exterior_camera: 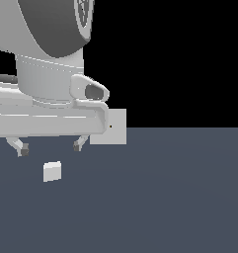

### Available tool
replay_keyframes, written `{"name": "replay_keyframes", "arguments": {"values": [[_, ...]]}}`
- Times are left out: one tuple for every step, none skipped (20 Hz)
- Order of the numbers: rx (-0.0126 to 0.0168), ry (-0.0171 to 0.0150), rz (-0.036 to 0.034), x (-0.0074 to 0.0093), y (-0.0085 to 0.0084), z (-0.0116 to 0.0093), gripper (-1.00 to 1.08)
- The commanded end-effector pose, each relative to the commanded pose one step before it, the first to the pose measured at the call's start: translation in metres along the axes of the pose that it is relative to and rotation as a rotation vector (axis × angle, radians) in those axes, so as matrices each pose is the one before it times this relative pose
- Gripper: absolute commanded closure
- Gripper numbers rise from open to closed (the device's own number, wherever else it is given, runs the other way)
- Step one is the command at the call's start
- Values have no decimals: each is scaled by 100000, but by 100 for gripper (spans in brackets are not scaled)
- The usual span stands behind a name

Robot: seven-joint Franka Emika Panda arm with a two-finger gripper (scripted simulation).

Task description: Plug the charger into the wall socket.

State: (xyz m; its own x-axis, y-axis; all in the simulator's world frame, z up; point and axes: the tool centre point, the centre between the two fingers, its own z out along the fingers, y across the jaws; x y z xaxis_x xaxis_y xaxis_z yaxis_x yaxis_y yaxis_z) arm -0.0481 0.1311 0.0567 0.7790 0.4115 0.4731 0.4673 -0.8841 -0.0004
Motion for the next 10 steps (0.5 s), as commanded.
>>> {"name": "replay_keyframes", "arguments": {"values": [[6,-78,-53,-389,-17,615,-92],[-37,-2,-58,-192,-9,338,-92],[-35,1,-60,-214,-9,381,-92],[0,0,0,-244,15,431,-92],[-38,20,-88,-221,-23,414,-92],[0,0,0,-209,9,384,-92],[0,0,0,-180,6,338,-92],[0,0,0,-153,4,293,-92],[16,58,-34,-108,-19,221,-92],[0,0,0,-103,1,203,-92]]}}
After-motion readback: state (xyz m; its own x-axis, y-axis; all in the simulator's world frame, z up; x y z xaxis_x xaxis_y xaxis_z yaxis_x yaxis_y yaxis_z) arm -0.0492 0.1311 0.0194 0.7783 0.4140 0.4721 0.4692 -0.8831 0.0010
